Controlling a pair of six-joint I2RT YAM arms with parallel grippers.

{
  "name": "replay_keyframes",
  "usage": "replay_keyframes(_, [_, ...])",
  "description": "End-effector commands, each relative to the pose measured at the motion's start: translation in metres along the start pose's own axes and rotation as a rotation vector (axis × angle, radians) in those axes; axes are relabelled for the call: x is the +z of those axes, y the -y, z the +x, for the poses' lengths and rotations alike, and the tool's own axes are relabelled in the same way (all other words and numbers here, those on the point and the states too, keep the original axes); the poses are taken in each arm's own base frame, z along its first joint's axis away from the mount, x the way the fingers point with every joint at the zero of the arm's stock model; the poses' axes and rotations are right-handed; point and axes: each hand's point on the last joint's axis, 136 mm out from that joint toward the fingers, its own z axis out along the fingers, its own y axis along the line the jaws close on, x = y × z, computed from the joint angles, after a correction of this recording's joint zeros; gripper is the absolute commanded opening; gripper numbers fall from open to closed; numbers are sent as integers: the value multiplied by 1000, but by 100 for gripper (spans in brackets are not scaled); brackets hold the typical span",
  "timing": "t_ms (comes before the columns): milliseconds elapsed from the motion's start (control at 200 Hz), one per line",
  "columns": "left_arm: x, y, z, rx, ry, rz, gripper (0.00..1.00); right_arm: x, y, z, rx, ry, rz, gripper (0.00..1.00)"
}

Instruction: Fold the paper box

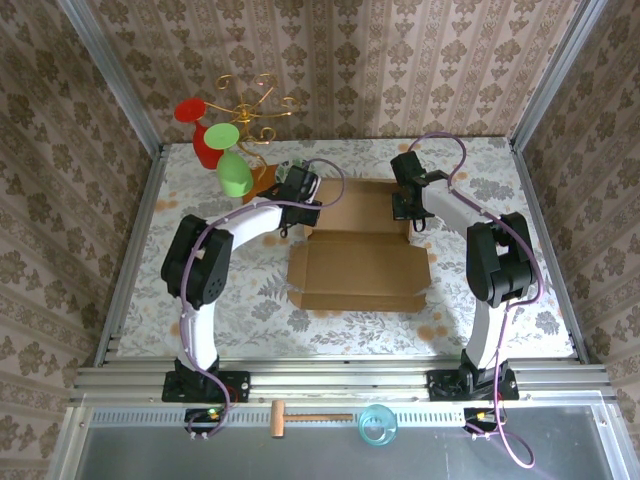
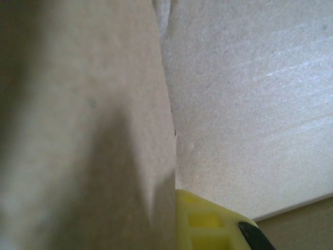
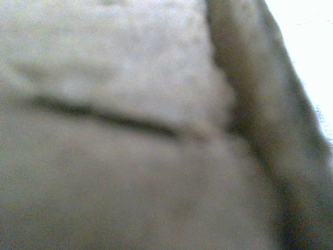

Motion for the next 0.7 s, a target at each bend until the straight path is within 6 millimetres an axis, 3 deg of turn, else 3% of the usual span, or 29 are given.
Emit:
replay_keyframes(0, [4, -13, 11, -16, -70, -125, 0, -5, -2, 6, -12, -35, -3, 0])
replay_keyframes(105, [4, -18, 14, 0, -105, -259, 0, -7, 0, 7, 9, -34, 9, 0])
replay_keyframes(275, [6, -11, 15, 52, -133, -400, 0, -9, -4, 11, 32, -34, -2, 0])
replay_keyframes(545, [16, 6, 9, 39, -112, -298, 0, -8, -7, 12, 24, -37, -13, 0])
replay_keyframes(630, [8, 18, -4, 37, -57, -227, 28, -8, -7, 12, 22, -39, -13, 0])
replay_keyframes(695, [-5, 24, -19, 23, -13, -185, 38, -7, -7, 13, 21, -39, -10, 0])
